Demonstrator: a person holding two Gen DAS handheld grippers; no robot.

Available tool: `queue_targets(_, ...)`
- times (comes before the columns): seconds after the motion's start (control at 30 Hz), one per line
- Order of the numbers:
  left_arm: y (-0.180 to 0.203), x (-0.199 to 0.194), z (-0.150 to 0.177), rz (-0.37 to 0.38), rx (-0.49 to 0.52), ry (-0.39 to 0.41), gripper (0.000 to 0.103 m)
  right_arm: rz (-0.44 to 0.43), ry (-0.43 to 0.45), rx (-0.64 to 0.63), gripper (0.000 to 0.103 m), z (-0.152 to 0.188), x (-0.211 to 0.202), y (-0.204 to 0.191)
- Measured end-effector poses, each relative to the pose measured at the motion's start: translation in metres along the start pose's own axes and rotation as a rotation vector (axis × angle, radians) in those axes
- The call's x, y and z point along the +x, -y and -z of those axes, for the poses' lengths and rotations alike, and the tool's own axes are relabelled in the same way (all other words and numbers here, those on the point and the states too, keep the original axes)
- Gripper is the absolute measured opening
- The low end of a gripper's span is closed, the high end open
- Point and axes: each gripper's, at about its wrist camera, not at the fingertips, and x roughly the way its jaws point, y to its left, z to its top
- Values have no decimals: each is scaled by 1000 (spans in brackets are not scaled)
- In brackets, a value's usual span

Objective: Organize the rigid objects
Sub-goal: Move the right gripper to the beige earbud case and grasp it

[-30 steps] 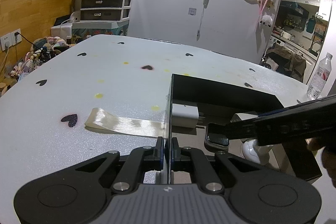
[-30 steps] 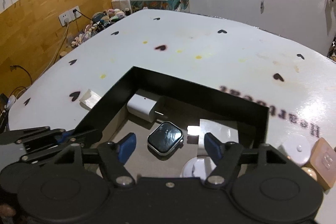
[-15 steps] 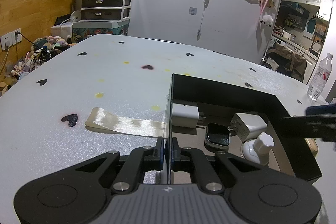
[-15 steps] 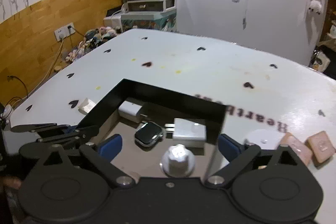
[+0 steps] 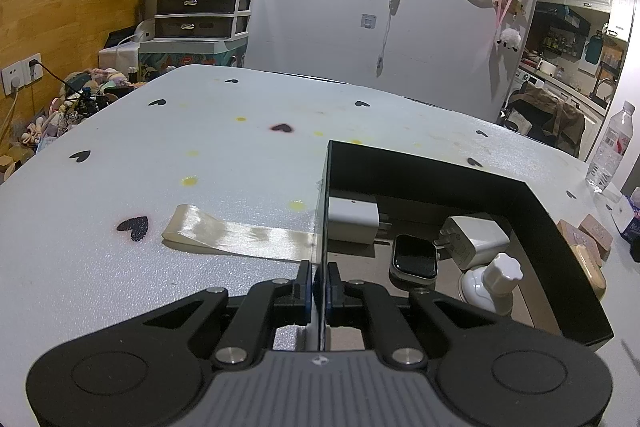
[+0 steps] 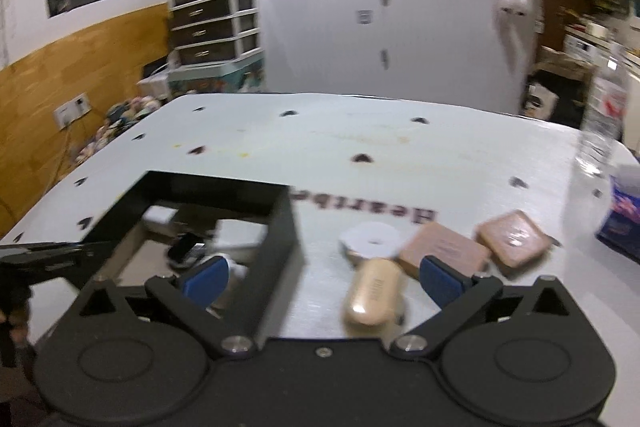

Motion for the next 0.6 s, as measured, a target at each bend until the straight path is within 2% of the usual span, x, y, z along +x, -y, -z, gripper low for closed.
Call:
queue_targets(0.23,0,0,0,1,0,0,6,76,4,55,101,21,9,35)
queue_targets(0.4,0,0,0,1,0,0,6,73,9,86,89,33,20,45)
queue_targets(0.47,0,0,0,1,0,0,6,69,-2,84,80,35,26,43)
queue_targets(0.6,0,0,0,1,0,0,6,63,-40,103,70,30,43,37)
